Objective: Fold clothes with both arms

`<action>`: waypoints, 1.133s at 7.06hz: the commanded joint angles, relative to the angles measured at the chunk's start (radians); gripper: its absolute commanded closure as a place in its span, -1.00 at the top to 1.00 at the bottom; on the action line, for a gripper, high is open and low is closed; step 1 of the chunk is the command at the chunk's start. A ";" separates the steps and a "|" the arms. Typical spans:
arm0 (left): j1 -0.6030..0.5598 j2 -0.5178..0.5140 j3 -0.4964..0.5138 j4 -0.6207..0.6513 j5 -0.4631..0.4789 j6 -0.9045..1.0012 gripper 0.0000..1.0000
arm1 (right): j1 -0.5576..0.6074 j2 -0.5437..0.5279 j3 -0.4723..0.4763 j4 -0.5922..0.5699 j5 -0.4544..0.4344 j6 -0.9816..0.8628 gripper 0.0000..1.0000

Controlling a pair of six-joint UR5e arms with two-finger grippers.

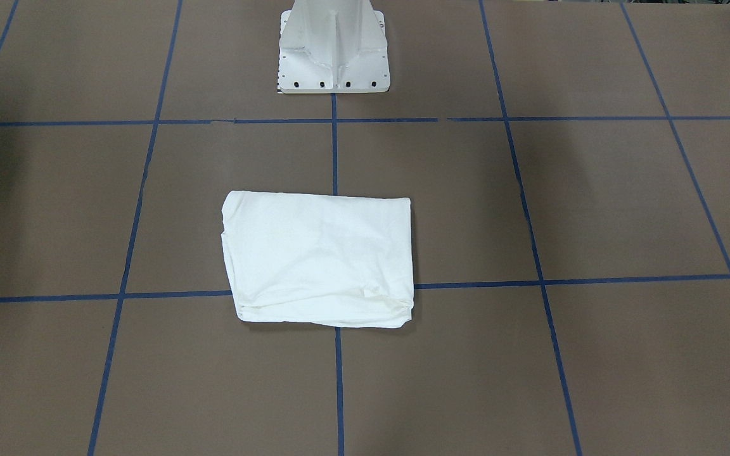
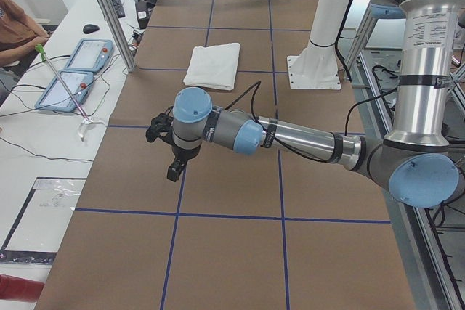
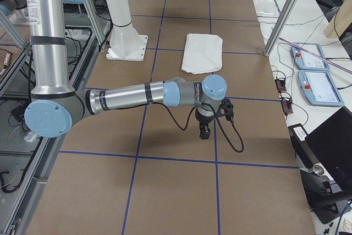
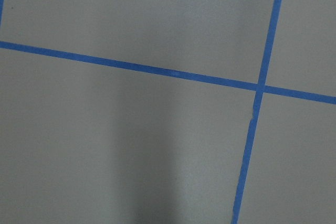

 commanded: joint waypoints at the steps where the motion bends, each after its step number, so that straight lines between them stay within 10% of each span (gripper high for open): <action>1: 0.001 0.000 0.001 -0.001 -0.001 0.001 1.00 | 0.000 0.004 0.005 0.002 0.002 -0.001 1.00; 8: 0.001 0.000 -0.005 -0.011 -0.001 -0.001 1.00 | 0.002 -0.003 0.009 0.000 0.058 -0.001 1.00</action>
